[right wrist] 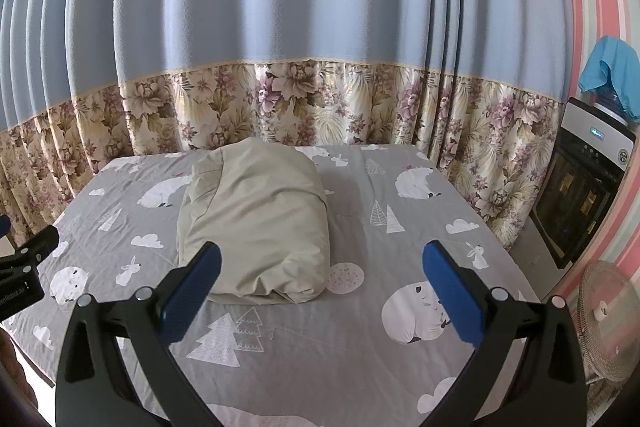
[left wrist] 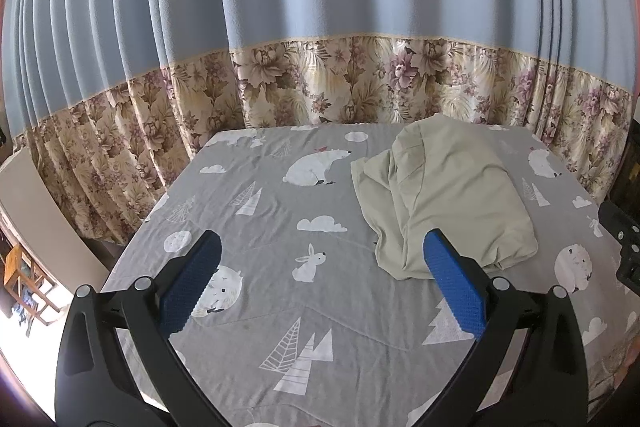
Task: Fold large clothes
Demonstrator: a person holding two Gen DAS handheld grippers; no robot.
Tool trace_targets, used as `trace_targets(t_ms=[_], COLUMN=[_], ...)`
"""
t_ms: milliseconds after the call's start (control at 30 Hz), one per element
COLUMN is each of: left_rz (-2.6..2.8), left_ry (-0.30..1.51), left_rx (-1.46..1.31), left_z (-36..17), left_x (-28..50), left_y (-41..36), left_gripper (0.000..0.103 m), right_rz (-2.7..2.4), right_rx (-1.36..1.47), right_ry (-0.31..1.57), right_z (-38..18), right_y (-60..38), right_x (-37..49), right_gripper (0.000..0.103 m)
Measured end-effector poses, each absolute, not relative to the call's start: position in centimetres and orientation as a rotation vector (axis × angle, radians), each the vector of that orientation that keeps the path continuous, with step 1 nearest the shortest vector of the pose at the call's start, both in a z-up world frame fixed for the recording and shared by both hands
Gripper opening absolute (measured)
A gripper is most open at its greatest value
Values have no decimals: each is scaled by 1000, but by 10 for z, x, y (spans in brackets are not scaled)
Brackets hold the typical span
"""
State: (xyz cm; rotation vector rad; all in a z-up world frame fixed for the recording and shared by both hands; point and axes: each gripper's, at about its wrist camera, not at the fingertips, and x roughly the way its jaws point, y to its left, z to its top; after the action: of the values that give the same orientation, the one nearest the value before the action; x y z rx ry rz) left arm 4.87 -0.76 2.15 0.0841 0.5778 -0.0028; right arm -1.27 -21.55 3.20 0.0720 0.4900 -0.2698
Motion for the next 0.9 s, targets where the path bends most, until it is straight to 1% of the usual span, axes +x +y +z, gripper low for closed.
trace_targets(t_ms=[633,767,900], left_rz=[-2,5,12], left_ry=[581,583,557], left_rx=[85,94,119], left_z=[20,12,13], left_x=[50,48,42], left_y=[-7,-9,-12], left_gripper=[100,100,100], right_rz=[-263,-263,-264], right_rx=[69,67,65], right_ry=[493,495,495], right_z=[32,31,32], right_y=[-219,-220,-219], right_x=[-10,-10,-9], right_gripper=[101,101,101])
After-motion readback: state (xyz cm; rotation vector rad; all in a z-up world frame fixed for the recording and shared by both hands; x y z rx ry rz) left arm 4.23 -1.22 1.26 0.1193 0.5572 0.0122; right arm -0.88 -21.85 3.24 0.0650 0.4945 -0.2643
